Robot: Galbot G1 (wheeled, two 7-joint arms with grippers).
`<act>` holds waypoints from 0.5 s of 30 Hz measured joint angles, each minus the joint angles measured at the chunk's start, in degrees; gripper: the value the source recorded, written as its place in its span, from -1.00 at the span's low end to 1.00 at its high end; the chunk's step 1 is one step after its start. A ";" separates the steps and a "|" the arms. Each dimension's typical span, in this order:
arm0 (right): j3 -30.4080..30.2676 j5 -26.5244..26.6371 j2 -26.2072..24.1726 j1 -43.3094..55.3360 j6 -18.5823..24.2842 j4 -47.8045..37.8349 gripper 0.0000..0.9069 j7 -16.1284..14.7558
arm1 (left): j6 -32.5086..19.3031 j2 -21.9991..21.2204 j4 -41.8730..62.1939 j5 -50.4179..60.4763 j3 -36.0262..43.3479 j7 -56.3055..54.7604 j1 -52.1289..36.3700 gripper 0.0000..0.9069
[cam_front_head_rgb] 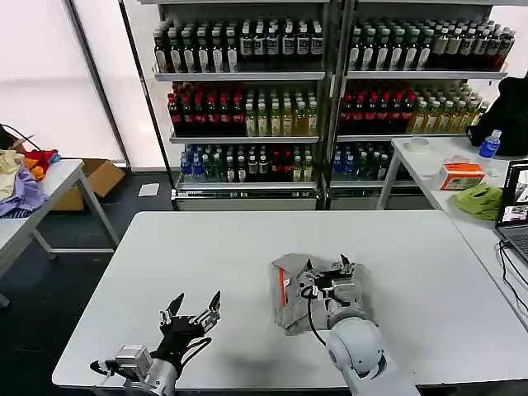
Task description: Fold and organize the clothes.
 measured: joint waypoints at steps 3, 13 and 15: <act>-0.19 0.14 -0.04 -0.42 -0.15 -0.66 1.00 0.32 | 0.09 0.36 -0.47 -0.03 -0.42 0.30 0.26 1.00; -0.13 0.62 0.30 -0.20 -0.32 -3.13 1.00 1.09 | -0.02 0.88 -0.92 -0.17 -0.85 0.45 0.04 1.00; -0.28 0.71 0.34 -0.04 -0.33 -3.75 1.00 1.05 | 0.00 0.95 -0.91 -0.20 -0.85 0.47 -0.09 1.00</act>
